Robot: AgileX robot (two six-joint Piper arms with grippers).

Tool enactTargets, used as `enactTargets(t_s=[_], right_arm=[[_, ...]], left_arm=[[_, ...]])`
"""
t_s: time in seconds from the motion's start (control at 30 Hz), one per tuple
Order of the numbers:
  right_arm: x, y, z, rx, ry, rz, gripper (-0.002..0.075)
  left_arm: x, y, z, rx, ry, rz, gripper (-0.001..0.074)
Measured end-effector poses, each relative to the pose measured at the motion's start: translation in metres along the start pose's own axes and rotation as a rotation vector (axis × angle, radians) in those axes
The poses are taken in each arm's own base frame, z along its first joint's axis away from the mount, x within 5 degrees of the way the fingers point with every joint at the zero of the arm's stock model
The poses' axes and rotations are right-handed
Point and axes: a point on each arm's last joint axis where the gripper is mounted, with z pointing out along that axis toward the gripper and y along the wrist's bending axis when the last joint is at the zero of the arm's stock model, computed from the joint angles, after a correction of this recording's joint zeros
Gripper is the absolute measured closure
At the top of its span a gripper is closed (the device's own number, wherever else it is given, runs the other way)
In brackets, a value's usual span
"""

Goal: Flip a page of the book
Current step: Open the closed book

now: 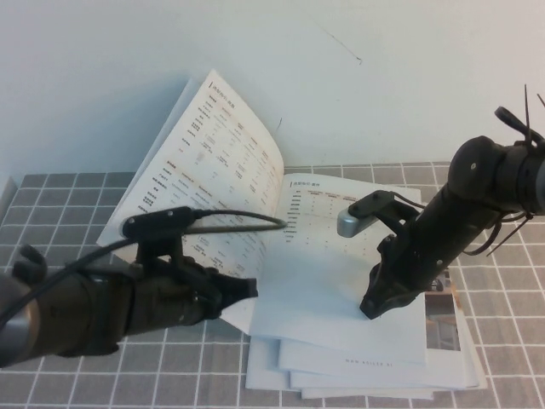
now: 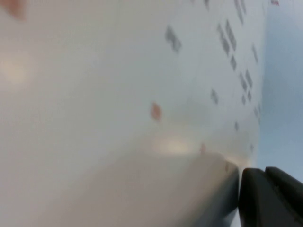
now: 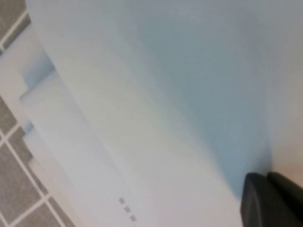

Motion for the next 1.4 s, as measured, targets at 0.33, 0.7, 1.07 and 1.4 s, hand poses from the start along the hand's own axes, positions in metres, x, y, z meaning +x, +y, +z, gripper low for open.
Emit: enactTargets(t_s=[0.33,0.7,1.07,1.4], right_arm=[[0.01,-0.004,-0.008,0.082,0.132,-0.011,0.0727],[0.004,0.006,-0.048,0.196,0.045,-0.012,0.0727],[-0.001,0.009,-0.031,0.086,-0.06,0.134,0.0727],[0.006,-0.001,-0.011,0.096,0.012,0.15,0.0727]], left_arm=[[-0.032,0.027,-0.006,0.088,-0.037,-0.123,0.0738],[-0.073,-0.013,-0.016,0.365,-0.096,-0.001,0.0738],[-0.058,0.009,0.051,0.303,0.072,-0.042,0.0738],[-0.039,0.019,0.074,0.292,0.172,-0.053,0.0738]])
